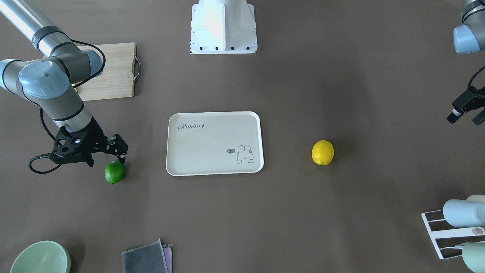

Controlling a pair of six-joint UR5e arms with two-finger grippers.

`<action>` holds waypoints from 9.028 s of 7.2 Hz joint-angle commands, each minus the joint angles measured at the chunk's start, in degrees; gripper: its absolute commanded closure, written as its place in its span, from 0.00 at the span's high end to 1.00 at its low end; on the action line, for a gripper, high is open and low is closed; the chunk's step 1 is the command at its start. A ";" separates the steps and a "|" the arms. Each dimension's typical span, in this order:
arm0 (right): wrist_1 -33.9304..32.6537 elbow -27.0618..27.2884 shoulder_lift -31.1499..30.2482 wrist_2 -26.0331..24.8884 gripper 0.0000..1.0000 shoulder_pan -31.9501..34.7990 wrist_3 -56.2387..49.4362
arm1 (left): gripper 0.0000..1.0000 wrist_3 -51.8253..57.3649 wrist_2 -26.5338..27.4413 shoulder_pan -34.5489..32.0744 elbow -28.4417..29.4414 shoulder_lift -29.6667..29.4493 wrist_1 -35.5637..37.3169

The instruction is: Place all lemons on tray

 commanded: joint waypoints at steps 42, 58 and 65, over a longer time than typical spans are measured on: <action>-14.27 6.79 9.27 4.20 0.00 1.61 4.23 | 0.00 6.08 27.07 33.82 8.40 -22.82 2.71; -13.83 -3.06 17.80 -2.92 0.00 -13.24 13.19 | 0.00 -20.64 39.10 47.17 8.32 -42.07 20.37; -14.09 -3.85 19.64 -2.40 1.00 -10.02 13.54 | 0.98 -19.94 41.57 46.92 6.83 -41.63 20.20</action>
